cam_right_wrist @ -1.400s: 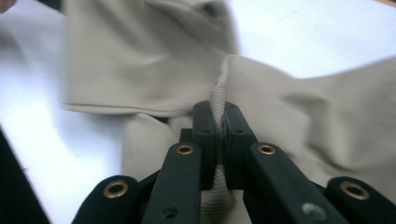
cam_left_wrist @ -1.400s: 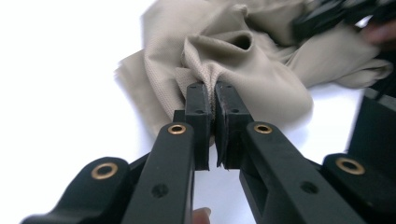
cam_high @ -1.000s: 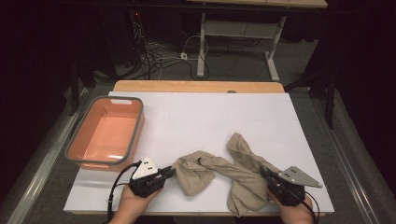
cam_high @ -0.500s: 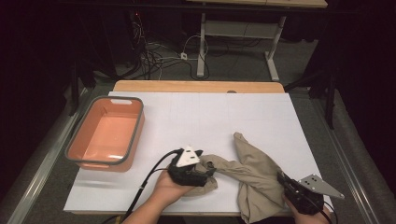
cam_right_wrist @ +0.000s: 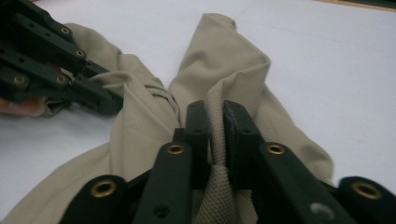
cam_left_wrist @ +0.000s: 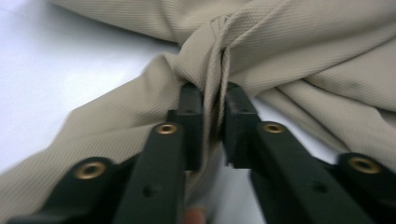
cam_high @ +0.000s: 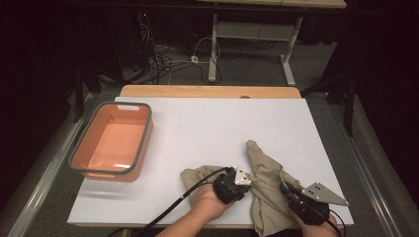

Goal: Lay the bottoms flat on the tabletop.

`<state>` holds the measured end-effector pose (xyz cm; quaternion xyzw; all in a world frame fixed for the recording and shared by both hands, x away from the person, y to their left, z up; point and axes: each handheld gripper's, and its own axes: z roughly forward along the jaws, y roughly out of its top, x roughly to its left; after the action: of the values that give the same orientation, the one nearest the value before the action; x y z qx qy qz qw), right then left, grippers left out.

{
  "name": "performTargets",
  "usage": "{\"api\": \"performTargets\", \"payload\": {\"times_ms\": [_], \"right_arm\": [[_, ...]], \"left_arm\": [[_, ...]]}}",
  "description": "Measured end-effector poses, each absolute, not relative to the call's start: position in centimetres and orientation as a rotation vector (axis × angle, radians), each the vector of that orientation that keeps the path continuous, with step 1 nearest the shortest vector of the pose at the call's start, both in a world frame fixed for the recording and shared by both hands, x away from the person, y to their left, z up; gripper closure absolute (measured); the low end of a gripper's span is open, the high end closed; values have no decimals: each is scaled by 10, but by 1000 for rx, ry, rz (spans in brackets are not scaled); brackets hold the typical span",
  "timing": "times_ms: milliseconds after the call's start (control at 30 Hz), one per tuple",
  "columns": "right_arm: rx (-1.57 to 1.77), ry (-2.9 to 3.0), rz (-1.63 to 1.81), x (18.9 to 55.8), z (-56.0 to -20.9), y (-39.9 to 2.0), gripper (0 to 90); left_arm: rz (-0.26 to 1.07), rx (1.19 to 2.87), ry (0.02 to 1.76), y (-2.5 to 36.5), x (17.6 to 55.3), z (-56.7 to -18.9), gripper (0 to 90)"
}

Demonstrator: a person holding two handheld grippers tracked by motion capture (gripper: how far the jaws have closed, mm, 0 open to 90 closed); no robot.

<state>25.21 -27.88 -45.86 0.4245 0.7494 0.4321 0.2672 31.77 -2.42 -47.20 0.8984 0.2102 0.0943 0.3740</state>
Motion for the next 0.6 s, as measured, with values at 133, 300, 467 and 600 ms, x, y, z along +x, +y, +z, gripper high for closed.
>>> {"api": "performTargets", "payload": {"times_ms": [133, 300, 467, 600], "right_arm": [[1144, 2043, 1181, 254, -459, -274, 709], [1145, 2040, 1198, 254, -458, -272, 681], [1149, 2039, 1197, 255, -458, -272, 684], [1152, 2037, 1192, 255, -458, -272, 689]], "left_arm": [[277, 2237, 586, 16, 312, -468, 804], [334, 2179, 696, 83, 298, -468, 804], [390, 2106, 857, 151, 292, -464, 803], [418, 2030, 965, 191, 288, -462, 802]]}}
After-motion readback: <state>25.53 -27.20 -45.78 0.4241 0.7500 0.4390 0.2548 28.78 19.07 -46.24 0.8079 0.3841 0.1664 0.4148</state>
